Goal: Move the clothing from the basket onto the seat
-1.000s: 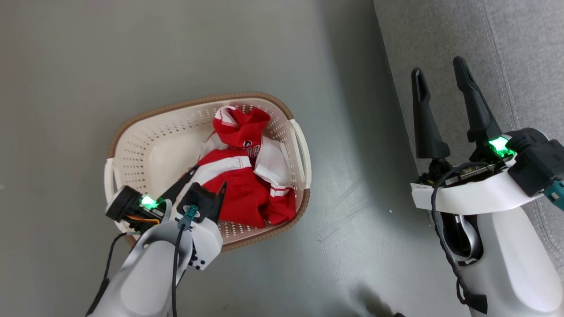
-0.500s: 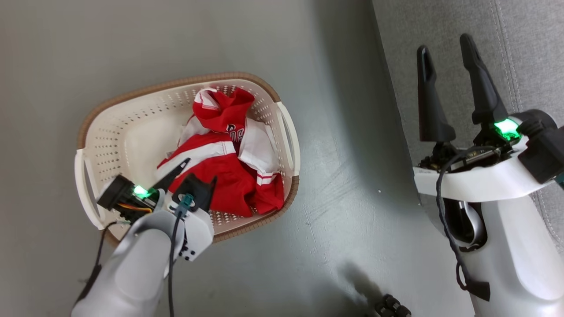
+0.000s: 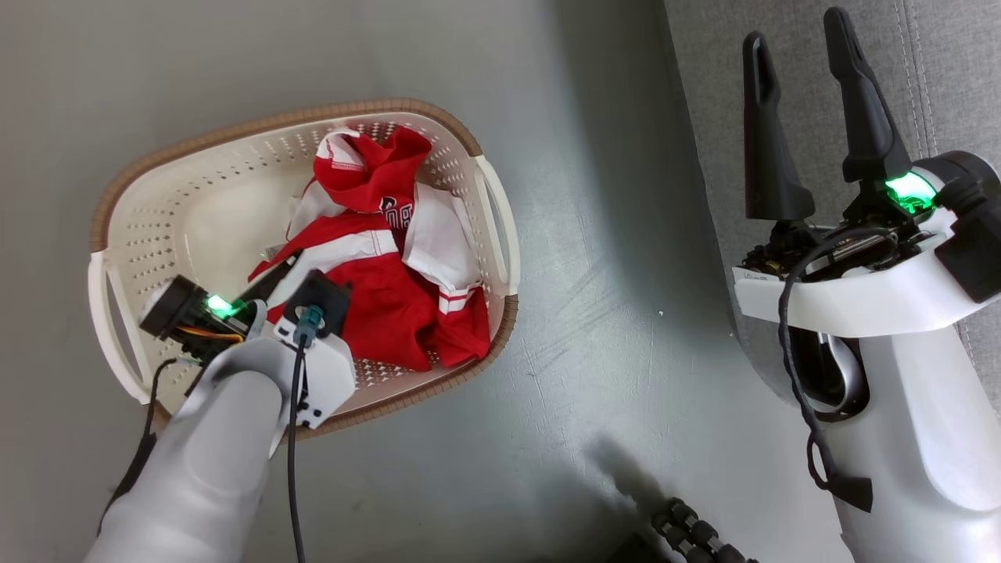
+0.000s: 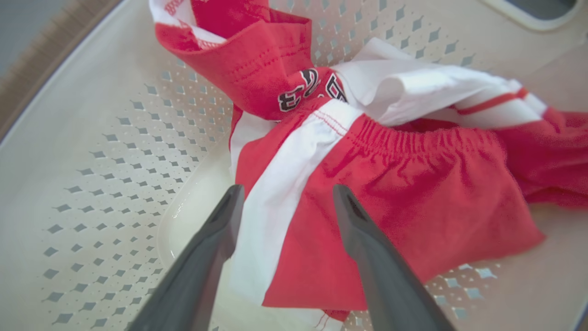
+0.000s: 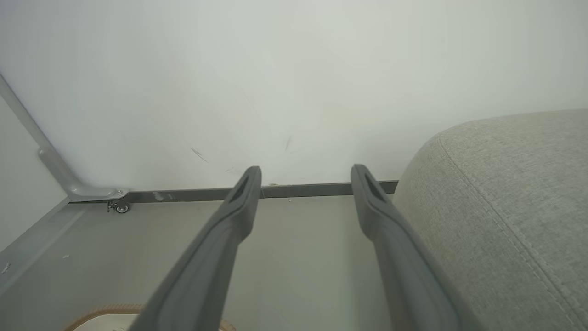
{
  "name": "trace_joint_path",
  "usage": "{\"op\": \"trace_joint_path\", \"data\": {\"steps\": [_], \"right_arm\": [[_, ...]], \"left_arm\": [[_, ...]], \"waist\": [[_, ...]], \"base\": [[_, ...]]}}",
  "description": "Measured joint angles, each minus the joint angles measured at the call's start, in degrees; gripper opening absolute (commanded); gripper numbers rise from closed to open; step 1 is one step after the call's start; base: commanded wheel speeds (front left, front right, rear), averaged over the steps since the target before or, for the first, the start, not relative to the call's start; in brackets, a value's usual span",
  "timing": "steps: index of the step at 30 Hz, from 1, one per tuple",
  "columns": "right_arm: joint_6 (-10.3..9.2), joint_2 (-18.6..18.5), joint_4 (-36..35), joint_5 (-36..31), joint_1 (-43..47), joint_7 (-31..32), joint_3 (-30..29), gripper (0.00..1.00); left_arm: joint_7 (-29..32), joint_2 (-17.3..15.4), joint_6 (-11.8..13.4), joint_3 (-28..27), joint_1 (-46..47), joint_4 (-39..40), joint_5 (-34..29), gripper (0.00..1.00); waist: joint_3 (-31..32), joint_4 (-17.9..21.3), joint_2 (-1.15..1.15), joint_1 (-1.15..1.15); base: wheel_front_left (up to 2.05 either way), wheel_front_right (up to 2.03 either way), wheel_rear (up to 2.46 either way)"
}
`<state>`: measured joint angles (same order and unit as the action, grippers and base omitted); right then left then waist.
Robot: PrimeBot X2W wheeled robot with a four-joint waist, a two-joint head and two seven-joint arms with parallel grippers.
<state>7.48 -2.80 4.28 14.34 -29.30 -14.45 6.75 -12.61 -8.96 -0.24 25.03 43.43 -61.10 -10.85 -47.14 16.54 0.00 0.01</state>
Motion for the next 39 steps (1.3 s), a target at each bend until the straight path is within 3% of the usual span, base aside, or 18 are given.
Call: {"op": "trace_joint_path", "data": {"steps": [5,21,22,23,24,25,26,39], "right_arm": [[0.0,0.0,-0.09,0.3,-0.39,0.0,0.15,1.0],[0.0,0.01,-0.25,1.85,-1.61,0.0,1.03,1.0],[0.0,0.01,-0.24,1.85,-1.61,0.0,0.99,1.0],[0.0,0.01,-0.24,1.85,-1.61,0.0,0.94,1.0],[0.0,0.01,-0.23,1.85,-1.61,0.0,0.91,1.0],[0.0,0.01,-0.22,1.85,-1.62,0.0,0.86,1.0],[0.0,0.01,-0.22,1.85,-1.62,0.0,0.8,1.0],[0.0,0.0,0.0,2.45,-2.51,0.0,0.48,1.0]], "left_arm": [[1.34,-0.59,1.02,0.01,1.44,-1.59,-0.55,1.0],[4.54,-0.74,1.07,0.67,4.65,-5.67,-1.09,1.0],[4.54,-0.42,1.07,0.77,4.78,-5.8,-1.09,0.79],[4.54,-0.04,1.07,0.91,4.92,-5.86,-1.1,0.49],[4.54,0.31,1.05,1.05,5.0,-5.9,-1.1,0.38],[4.53,0.59,0.98,1.18,5.02,-5.98,-1.1,0.05],[4.53,0.76,0.98,1.24,5.02,-6.14,-1.1,0.0],[3.36,1.65,0.38,1.67,5.42,-7.02,-1.4,0.0]], "waist": [[-1.12,0.57,0.0,0.0],[-3.06,2.25,0.0,0.0],[-3.05,2.28,0.0,0.0],[-3.04,2.3,0.0,0.0],[-3.02,2.32,0.0,0.0],[-2.99,2.33,0.0,0.0],[-2.95,2.33,0.0,0.0],[-2.21,1.69,0.0,0.0]], "base": [[0.0,0.0,0.0],[0.0,0.0,0.0],[0.0,0.0,0.0],[0.0,0.0,0.0],[0.0,0.0,0.0],[0.0,0.0,0.0],[0.0,0.0,0.0],[0.0,0.0,0.0]]}}
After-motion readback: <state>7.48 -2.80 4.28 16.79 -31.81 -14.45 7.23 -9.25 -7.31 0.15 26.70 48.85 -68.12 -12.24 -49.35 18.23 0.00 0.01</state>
